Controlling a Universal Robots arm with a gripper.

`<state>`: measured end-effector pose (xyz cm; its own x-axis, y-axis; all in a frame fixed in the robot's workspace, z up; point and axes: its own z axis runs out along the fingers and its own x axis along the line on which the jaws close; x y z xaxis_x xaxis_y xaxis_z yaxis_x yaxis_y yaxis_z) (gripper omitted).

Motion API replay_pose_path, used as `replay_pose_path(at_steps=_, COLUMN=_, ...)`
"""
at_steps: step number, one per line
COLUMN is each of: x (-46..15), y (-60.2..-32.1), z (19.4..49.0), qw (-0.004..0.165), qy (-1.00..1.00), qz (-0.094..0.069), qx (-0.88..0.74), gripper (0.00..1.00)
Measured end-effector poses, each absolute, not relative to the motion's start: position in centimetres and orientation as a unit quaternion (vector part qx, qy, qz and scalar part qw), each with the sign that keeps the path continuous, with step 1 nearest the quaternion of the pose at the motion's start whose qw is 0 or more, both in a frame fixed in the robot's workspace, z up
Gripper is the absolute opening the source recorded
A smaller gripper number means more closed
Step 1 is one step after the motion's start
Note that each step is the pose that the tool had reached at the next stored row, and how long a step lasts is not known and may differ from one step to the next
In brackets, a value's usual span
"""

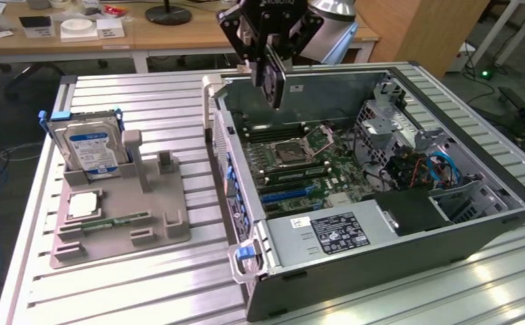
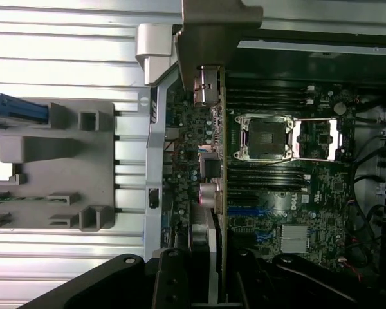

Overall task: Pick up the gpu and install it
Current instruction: 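Pick up the gpu and move the gpu toward the slot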

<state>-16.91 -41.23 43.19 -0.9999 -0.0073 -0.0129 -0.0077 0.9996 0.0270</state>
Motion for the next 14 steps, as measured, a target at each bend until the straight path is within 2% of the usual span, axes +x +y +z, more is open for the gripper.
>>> replay_pose_path(at_steps=14, x=-15.2, y=-41.2, z=43.2, qw=0.006, qy=1.0, qz=0.013, qx=-0.004, gripper=0.28)
